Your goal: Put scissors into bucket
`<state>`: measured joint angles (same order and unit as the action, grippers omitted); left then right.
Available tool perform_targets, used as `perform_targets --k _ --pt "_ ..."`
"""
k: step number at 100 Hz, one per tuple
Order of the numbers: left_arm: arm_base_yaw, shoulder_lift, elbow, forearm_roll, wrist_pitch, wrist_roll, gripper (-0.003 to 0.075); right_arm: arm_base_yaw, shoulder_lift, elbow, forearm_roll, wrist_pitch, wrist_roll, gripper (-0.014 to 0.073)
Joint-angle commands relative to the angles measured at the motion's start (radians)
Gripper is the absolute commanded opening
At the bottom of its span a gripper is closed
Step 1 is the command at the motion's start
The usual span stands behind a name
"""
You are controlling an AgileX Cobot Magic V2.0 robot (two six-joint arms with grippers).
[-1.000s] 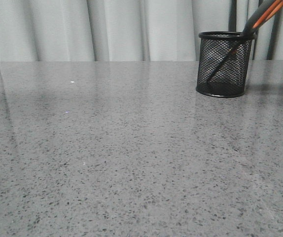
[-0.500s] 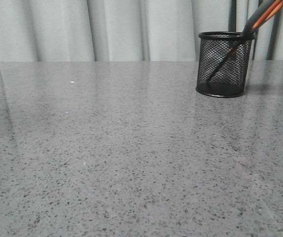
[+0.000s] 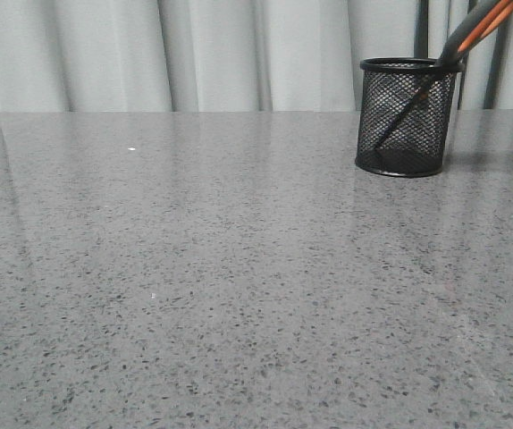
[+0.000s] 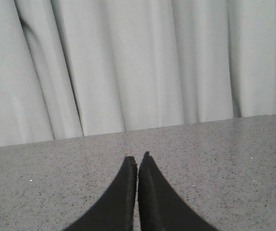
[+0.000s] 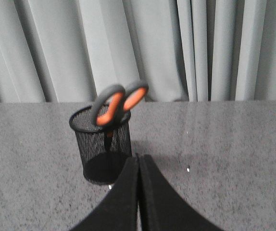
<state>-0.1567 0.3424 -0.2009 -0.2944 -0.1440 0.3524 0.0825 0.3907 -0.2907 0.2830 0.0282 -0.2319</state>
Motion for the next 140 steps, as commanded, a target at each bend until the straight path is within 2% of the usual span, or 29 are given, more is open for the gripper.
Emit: perform_targets --k 1,113,119,129,140 --pt "0.0 -0.032 0.001 -0.01 -0.093 -0.01 -0.002 -0.004 -0.003 -0.009 0.001 -0.1 -0.002 -0.0069" --pt "0.0 -0.043 0.016 -0.01 -0.089 -0.01 -0.002 -0.004 -0.003 -0.008 0.001 -0.111 -0.002 -0.0069" --pt "0.0 -0.061 0.018 0.018 -0.048 -0.012 -0.002 -0.004 -0.003 -0.008 0.001 -0.111 -0.002 -0.0069" --pt "0.016 -0.124 0.026 0.143 0.057 -0.118 -0.002 -0.004 -0.003 -0.008 0.001 -0.111 -0.002 -0.0069" --pt "0.065 -0.19 0.072 0.185 0.105 -0.219 -0.002 -0.004 -0.003 -0.008 0.001 -0.111 -0.002 -0.0069"
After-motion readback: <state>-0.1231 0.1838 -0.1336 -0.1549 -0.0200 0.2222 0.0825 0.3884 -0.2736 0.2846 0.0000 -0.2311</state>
